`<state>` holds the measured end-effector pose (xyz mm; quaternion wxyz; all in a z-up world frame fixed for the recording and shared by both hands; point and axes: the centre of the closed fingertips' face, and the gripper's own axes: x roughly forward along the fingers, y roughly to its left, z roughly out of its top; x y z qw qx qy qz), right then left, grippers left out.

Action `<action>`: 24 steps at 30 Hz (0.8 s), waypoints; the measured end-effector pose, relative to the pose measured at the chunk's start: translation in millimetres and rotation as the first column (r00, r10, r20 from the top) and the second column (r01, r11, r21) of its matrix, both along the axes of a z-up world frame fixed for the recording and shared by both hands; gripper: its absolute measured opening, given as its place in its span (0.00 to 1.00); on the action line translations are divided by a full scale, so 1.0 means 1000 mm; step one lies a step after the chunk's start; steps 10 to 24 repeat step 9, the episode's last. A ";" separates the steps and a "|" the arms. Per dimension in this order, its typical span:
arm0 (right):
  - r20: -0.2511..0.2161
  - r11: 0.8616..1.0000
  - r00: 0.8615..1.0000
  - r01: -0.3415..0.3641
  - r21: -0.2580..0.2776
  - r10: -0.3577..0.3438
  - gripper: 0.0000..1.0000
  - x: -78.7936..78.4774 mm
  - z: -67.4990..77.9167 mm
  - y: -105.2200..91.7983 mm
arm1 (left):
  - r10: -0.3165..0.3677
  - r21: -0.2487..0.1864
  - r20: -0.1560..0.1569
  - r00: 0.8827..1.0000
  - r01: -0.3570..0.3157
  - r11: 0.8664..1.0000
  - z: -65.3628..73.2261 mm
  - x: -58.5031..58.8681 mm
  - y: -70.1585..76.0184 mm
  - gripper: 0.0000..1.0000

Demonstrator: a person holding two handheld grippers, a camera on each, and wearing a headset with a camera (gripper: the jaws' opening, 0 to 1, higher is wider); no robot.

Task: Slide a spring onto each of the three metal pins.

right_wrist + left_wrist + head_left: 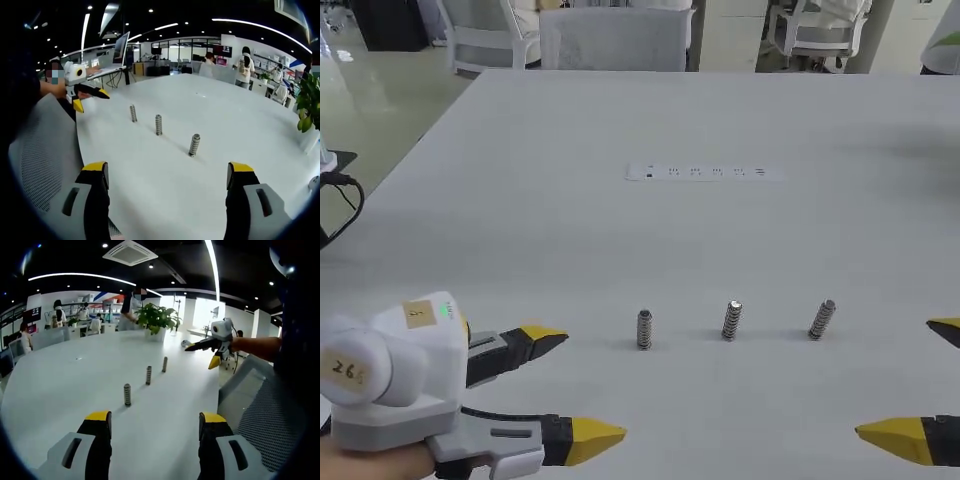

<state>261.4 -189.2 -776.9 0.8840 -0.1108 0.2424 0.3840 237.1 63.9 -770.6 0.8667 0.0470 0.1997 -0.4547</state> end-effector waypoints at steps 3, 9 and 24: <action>-0.002 1.000 1.000 -0.001 0.000 0.001 0.99 -0.001 0.000 0.001 | 0.001 0.001 -0.002 1.000 -0.001 1.000 0.000 0.000 0.001 0.67; -0.005 1.000 1.000 0.004 -0.002 -0.004 0.98 -0.001 0.000 0.000 | 0.002 0.002 -0.004 1.000 -0.002 1.000 -0.001 0.000 0.001 0.67; -0.005 1.000 1.000 0.004 -0.002 -0.004 0.98 -0.001 0.000 0.000 | 0.002 0.002 -0.004 1.000 -0.002 1.000 -0.001 0.000 0.001 0.67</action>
